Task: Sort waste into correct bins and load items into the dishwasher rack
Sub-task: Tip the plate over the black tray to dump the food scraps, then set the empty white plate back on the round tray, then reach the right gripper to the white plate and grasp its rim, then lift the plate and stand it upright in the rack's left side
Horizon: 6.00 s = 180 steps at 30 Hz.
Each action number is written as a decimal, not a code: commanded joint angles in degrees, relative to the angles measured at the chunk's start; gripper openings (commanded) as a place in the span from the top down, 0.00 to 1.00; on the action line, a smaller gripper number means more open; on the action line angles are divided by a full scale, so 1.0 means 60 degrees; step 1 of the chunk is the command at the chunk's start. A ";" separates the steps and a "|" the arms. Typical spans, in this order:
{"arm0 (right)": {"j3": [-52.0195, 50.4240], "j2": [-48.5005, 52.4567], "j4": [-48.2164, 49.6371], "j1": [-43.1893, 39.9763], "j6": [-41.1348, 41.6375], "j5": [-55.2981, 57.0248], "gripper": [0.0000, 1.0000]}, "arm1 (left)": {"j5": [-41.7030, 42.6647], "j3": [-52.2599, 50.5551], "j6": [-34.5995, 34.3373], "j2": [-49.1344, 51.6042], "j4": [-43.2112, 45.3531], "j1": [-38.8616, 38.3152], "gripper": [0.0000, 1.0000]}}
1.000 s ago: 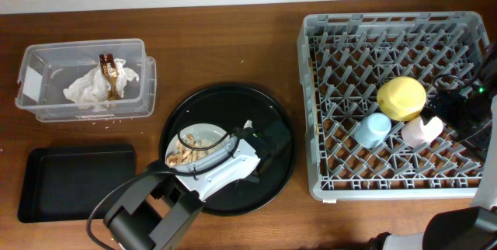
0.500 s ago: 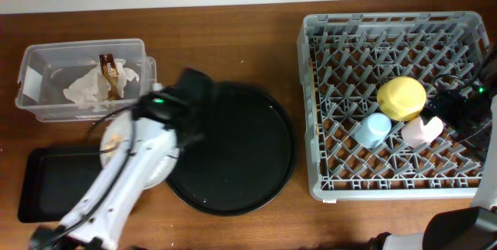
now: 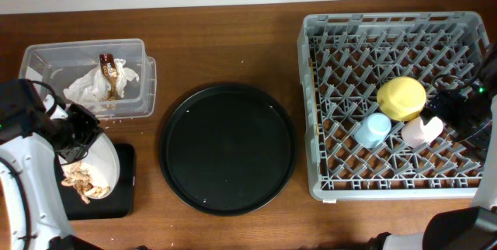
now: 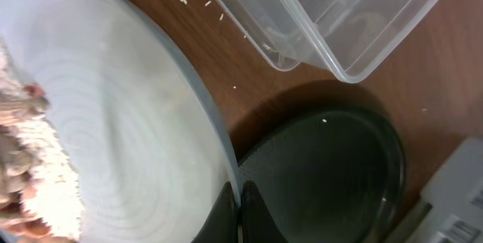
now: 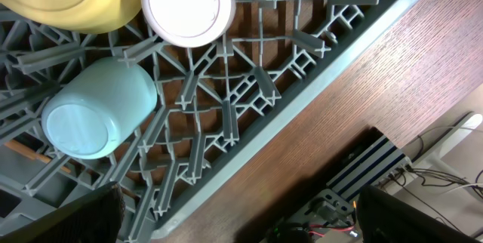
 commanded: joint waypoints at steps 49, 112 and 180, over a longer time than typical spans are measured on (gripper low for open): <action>-0.0040 -0.0055 0.0000 -0.0044 0.0120 -0.0018 0.01 | 0.1067 -0.0954 -0.0022 -0.3759 0.0597 -0.5559 0.99; -0.0040 0.2539 0.4346 1.2670 0.1013 -0.0433 0.03 | -0.7191 0.1137 -0.1836 -0.3020 -0.1956 -0.2233 0.01; 0.1315 -0.0739 0.3144 0.8521 0.1370 0.3625 0.01 | -0.7191 0.1137 -0.1836 -0.3020 -0.1956 -0.2233 0.01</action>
